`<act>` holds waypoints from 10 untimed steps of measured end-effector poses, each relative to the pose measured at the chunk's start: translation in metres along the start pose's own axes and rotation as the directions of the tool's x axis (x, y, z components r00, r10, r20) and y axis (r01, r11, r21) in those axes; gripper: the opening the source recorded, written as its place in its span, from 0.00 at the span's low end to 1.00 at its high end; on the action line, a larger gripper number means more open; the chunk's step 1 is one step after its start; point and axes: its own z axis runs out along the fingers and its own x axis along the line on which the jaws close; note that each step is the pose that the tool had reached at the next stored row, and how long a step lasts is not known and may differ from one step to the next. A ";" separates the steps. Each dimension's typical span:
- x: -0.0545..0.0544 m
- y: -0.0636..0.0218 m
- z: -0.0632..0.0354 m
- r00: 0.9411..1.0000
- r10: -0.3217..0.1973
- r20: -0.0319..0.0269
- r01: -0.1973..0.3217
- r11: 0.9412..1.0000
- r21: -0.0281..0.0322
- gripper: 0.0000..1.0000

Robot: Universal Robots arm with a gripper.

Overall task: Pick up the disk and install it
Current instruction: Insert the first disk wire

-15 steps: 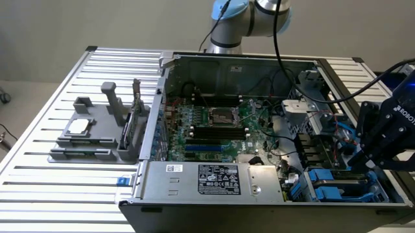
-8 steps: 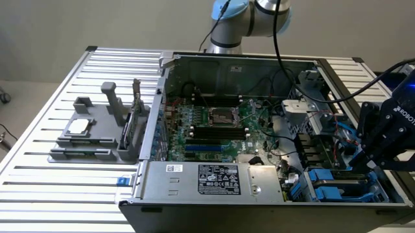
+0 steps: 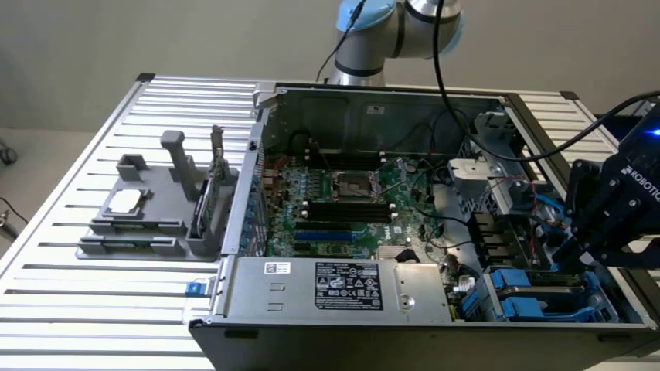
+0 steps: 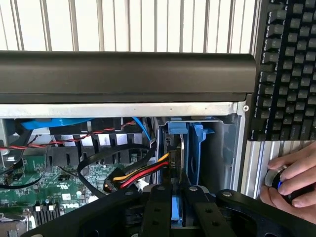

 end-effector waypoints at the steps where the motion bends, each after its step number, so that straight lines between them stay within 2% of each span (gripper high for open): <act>1: 0.000 0.0000 0.0000 1.000 0.003 0.003 -0.003 1.000 -0.001 0.16; 4: 0.001 -0.0001 0.0002 1.000 0.010 0.015 -0.010 1.000 -0.004 0.16; 10: 0.005 -0.0008 0.0013 1.000 0.017 0.020 -0.016 1.000 -0.006 0.16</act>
